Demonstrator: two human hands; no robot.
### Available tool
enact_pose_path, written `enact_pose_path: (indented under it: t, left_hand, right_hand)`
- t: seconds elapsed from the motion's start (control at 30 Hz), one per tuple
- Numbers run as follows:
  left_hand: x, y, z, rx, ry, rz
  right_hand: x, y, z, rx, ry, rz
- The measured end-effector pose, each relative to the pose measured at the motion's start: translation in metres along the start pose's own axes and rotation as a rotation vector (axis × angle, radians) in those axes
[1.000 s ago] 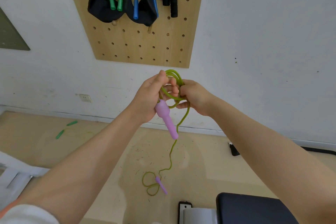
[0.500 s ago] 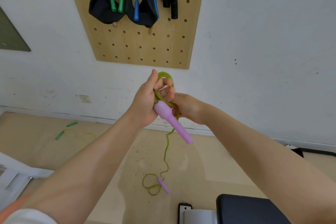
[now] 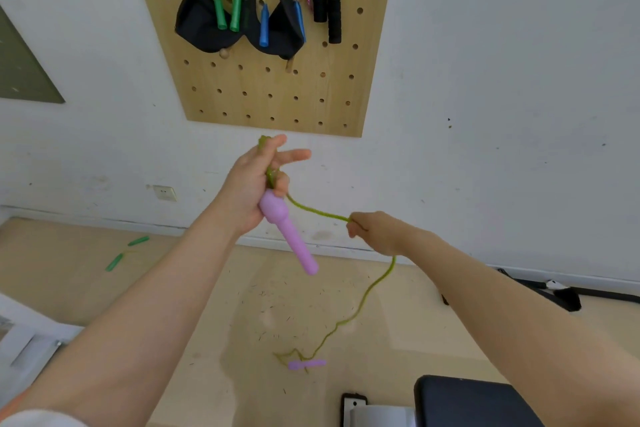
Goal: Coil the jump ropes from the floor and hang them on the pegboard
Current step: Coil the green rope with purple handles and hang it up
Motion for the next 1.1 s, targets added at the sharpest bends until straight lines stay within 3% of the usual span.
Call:
enact_pose_path:
  t: [0.13, 0.23, 0.37, 0.5, 0.63, 0.7, 0.77, 0.87, 0.97, 1.03, 1.1]
  left_hand:
    - [0.000, -0.012, -0.017, -0.365, -0.044, -0.038]
    - [0.003, -0.020, -0.021, -0.606, -0.097, -0.060]
    - [0.013, -0.025, -0.020, -0.630, -0.143, -0.072]
    - [0.025, -0.031, -0.033, -0.439, -0.242, -0.058]
    - [0.034, -0.036, -0.049, -0.001, -0.459, 0.240]
    - [0.041, -0.033, -0.060, 0.272, -0.655, 0.395]
    - [0.050, -0.014, -0.070, 0.555, -0.865, 0.388]
    - [0.033, 0.013, -0.064, 0.703, -0.635, 0.175]
    - [0.012, 0.033, -0.036, 0.616, -0.162, -0.012]
    - [0.007, 0.032, -0.026, 0.532, -0.013, -0.010]
    - [0.003, 0.019, -0.016, 0.314, 0.105, 0.008]
  right_hand:
    - [0.014, -0.069, 0.021, 0.283, 0.041, 0.294]
    - [0.032, -0.105, 0.047, 0.169, 0.154, 0.523]
    - [0.039, -0.101, 0.095, 0.018, 0.438, 0.541]
    - [0.034, -0.080, 0.112, -0.307, 0.459, 0.447]
    - [0.029, -0.061, 0.110, -0.708, 0.453, 0.366]
    - [0.026, -0.061, 0.105, -0.878, 0.438, 0.358]
    - [0.018, -0.059, 0.091, -1.031, 0.387, 0.316]
    - [0.011, -0.052, 0.048, -1.055, 0.104, 0.246]
    - [0.012, -0.034, 0.005, -0.706, -0.141, 0.205]
    - [0.014, -0.030, -0.002, -0.682, -0.214, 0.143]
    - [0.014, -0.037, 0.006, -0.590, -0.176, 0.147]
Point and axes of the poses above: each hand's wrist, its own x-axis away from the middle knuckle, its own z-axis out of the back of the hand, y = z × x, the point moved 7 cm from there along -x, towards the middle knuckle, and after that the axes turned 5 degrees about y, right-handed, at the moved point
